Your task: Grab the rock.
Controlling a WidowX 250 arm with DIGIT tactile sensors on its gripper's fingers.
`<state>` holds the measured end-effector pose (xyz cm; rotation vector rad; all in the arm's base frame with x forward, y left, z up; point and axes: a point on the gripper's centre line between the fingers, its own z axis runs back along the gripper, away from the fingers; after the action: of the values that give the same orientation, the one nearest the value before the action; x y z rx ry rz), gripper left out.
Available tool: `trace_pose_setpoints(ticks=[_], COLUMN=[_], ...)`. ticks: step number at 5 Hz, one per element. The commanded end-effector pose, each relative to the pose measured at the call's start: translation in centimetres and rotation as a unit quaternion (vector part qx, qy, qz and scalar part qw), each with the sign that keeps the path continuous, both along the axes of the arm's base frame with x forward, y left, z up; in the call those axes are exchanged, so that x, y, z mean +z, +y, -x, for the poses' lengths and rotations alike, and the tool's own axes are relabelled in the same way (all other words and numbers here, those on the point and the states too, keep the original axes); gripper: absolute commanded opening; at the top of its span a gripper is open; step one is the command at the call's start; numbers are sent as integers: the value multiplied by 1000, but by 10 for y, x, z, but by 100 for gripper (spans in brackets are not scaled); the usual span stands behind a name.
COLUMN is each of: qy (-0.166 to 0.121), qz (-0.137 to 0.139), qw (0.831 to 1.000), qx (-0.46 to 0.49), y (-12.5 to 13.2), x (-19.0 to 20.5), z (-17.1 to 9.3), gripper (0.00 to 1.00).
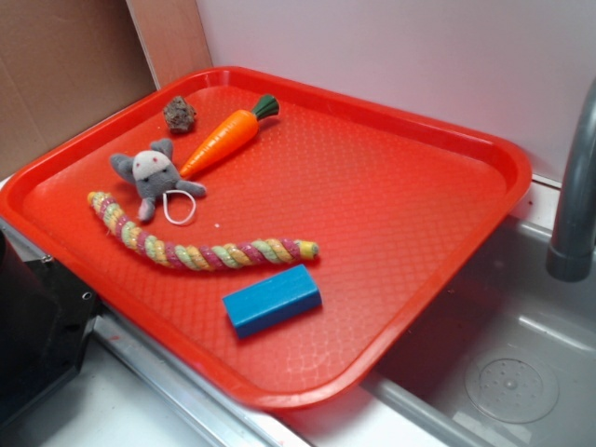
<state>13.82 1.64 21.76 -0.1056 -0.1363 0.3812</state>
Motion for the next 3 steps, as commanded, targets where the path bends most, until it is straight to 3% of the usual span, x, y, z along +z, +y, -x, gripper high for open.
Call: trace_pose_setpoints(ticks=[1,3], qy=[-42,-58], qz=[-6,-36], qw=[984,955], qx=[175,287], y=[53,95], x=[-23,-64], z=[-38,-76], gripper=[100,100])
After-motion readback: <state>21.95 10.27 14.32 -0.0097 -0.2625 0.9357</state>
